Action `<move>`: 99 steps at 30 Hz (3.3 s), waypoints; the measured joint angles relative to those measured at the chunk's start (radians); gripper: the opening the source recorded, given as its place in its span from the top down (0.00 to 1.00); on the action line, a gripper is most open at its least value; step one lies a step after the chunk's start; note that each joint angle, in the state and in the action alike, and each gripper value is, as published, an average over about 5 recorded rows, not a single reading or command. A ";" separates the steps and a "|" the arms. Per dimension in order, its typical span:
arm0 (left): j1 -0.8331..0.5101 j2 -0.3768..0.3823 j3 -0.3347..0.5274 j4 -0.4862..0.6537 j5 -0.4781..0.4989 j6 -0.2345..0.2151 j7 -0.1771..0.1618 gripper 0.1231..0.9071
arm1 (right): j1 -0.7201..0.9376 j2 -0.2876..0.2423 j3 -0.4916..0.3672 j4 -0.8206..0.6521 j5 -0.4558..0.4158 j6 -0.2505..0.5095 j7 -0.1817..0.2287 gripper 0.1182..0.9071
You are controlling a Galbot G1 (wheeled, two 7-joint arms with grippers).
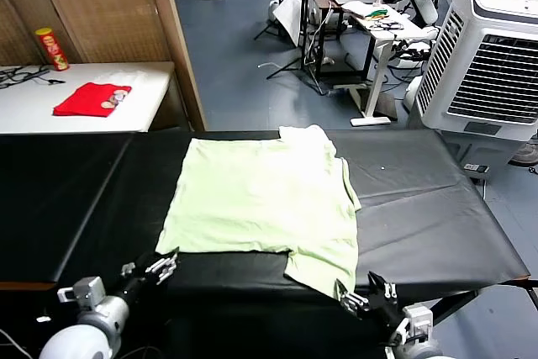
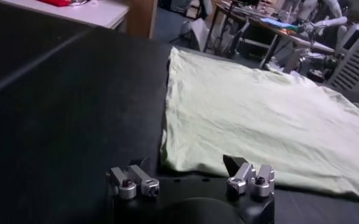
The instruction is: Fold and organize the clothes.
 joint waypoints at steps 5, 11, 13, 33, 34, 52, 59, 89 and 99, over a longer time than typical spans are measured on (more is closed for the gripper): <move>-0.010 -0.004 0.007 0.015 0.001 -0.003 -0.007 0.14 | 0.000 0.007 -0.006 -0.006 -0.016 0.003 0.003 0.41; -0.014 -0.008 0.012 0.034 0.007 -0.014 -0.009 0.44 | -0.006 0.012 -0.012 -0.008 -0.029 0.004 0.009 0.85; -0.012 -0.010 0.014 0.035 0.012 -0.016 -0.009 0.58 | -0.010 0.013 -0.010 -0.003 -0.030 0.004 0.015 0.94; 0.155 -0.054 -0.029 -0.162 0.017 -0.051 -0.025 1.00 | -0.077 -0.017 0.063 0.089 0.040 0.107 0.030 1.00; 0.153 -0.058 -0.030 -0.165 0.013 -0.063 -0.024 1.00 | -0.059 -0.021 0.063 0.072 0.049 0.131 0.023 1.00; -0.131 -0.101 0.041 0.005 0.112 -0.168 -0.011 1.00 | 0.441 -0.101 -0.060 -0.348 0.040 0.299 -0.004 1.00; -0.216 -0.080 0.073 0.084 0.158 -0.169 -0.009 1.00 | 0.591 -0.097 -0.131 -0.501 0.017 0.310 -0.007 1.00; -0.223 -0.080 0.089 0.146 0.257 -0.132 0.008 0.16 | 0.427 -0.168 -0.095 -0.331 0.024 0.214 -0.069 0.19; -0.189 -0.080 0.080 0.156 0.161 -0.098 0.029 0.21 | 0.386 -0.155 -0.092 -0.323 0.012 0.213 -0.063 0.48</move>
